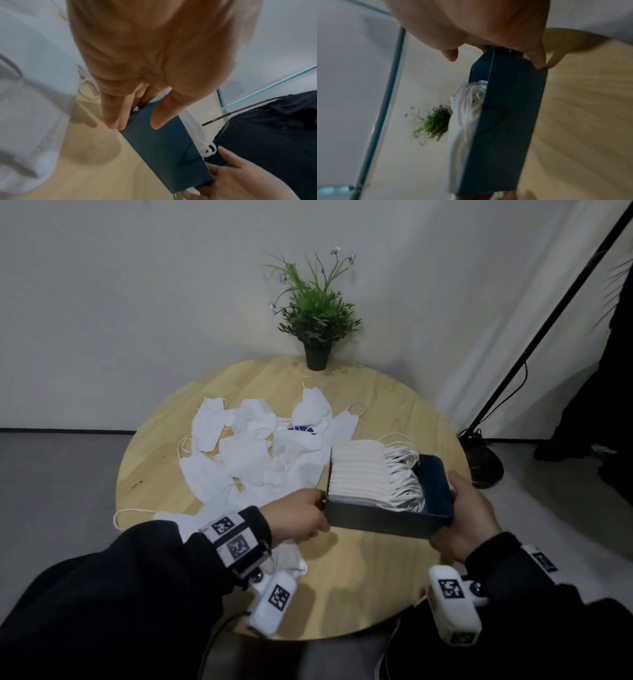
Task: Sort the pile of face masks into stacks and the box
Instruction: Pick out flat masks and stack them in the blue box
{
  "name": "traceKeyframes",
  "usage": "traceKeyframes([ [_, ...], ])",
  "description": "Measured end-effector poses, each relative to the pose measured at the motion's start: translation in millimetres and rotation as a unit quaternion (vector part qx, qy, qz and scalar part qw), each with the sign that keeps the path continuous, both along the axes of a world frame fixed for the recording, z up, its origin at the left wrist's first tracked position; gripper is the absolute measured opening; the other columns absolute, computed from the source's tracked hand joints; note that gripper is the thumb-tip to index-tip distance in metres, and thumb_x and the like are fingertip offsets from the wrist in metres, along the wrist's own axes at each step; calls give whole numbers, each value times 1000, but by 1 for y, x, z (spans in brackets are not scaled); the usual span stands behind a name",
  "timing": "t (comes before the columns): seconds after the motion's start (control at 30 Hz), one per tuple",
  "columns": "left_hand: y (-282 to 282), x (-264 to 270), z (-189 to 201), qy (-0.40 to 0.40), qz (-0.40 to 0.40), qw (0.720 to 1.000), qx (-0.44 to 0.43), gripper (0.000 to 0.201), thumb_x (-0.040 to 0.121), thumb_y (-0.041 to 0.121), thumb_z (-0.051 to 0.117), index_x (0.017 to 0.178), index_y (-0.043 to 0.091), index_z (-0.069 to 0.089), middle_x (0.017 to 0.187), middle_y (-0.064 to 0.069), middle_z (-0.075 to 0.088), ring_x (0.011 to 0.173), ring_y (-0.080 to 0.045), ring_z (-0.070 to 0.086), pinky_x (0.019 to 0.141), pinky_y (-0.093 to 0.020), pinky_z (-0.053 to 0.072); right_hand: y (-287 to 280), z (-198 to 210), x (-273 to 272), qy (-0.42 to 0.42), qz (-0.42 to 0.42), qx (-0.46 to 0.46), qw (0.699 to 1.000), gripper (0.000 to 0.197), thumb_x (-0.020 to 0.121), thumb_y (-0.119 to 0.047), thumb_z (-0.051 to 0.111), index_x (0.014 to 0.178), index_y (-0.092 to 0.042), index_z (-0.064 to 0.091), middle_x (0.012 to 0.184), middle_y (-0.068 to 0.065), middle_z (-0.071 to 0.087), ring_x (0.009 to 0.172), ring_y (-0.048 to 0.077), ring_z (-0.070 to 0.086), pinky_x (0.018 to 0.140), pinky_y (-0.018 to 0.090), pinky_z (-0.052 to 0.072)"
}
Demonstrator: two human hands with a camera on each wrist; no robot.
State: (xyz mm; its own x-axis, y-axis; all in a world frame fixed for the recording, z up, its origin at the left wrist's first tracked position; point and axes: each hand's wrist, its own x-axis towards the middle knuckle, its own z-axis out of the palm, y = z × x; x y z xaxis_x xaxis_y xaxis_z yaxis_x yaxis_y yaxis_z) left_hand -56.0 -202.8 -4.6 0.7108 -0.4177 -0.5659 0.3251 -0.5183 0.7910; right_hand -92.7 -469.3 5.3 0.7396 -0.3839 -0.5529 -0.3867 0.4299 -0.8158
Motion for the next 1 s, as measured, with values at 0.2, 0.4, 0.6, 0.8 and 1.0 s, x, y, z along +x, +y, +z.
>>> traceKeyframes([
  [0.2, -21, 6, 2, -15, 37, 999, -26, 69, 91, 4, 58, 149, 36, 40, 143, 11, 55, 125, -19, 52, 82, -37, 46, 8, -9, 22, -16, -75, -78, 994, 53, 93, -52, 64, 131, -16, 65, 120, 6, 73, 108, 31, 70, 105, 53, 53],
  [0.4, -35, 18, 7, -56, 32, 996, -62, 72, 90, 9, 63, 148, 41, 38, 138, 13, 56, 126, -17, 52, 90, -39, 50, -4, -10, 32, -68, -94, -217, 969, 59, 79, -66, 58, 124, -29, 59, 138, 1, 60, 126, 25, 58, 113, 46, 43],
  [0.6, -40, 40, 14, -110, 107, 973, -171, 30, 73, 19, 68, 94, 30, 48, 102, 16, 53, 96, -3, 49, 94, -36, 37, 0, 21, 57, -50, -1, -93, 994, 34, 99, -46, 58, 105, -14, 68, 99, 5, 75, 81, 20, 71, 66, 29, 56],
  [0.8, -52, 34, 0, -30, 139, 954, -265, 42, 79, 35, 63, 118, 18, 61, 120, 10, 66, 113, -13, 57, 88, -30, 38, 6, 37, 79, 16, 118, 35, 992, 27, 100, -54, 53, 109, -29, 61, 76, 7, 55, 67, 24, 54, 59, 28, 44],
  [1.0, -53, 40, 1, -49, 122, 965, -226, 62, 78, 37, 62, 139, 27, 57, 135, 10, 66, 123, -10, 56, 100, -33, 41, 6, 18, 92, 25, 100, 91, 990, 42, 96, -60, 55, 78, -22, 54, 72, -6, 39, 51, 11, 40, 55, 18, 33],
])
